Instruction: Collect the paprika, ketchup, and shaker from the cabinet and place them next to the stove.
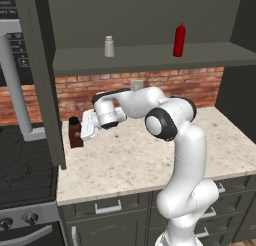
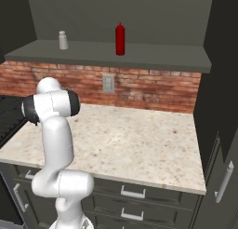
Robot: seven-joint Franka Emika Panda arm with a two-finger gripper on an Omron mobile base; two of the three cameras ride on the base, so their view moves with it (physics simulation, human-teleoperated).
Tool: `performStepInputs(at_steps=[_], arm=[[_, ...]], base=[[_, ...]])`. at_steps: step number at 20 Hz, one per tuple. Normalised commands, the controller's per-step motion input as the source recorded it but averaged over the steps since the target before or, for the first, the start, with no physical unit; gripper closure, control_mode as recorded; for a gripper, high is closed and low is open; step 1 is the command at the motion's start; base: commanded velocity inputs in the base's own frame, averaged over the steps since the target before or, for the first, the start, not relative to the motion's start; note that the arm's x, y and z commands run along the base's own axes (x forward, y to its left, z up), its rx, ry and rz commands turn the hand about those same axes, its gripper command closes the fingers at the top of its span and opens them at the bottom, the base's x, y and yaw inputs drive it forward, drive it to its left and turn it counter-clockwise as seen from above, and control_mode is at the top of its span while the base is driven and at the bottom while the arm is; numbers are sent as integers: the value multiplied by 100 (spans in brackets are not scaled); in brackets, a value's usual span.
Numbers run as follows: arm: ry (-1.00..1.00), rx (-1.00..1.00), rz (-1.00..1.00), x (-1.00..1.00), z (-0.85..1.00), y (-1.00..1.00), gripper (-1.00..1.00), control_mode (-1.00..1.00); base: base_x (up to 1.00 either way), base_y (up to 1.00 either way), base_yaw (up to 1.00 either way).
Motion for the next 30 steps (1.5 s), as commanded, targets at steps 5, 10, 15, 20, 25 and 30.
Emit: performStepInputs(at_steps=[5,10,15,20,25,30], arm=[[0,0,0,-1,2,-12,-100,-100],[0,0,0,0,7,-23,-100,-100],[0,0,0,0,17,-36,-100,-100],[-4,0,0,0,20,-37,-100,-100],[-3,0,-2,-4,16,-42,-100,-100],[-5,0,-5,-29,30,-42,-100,-100]], base=[[0,0,0],[0,0,0],[0,0,0],[0,0,0],[0,0,0],[0,0,0]])
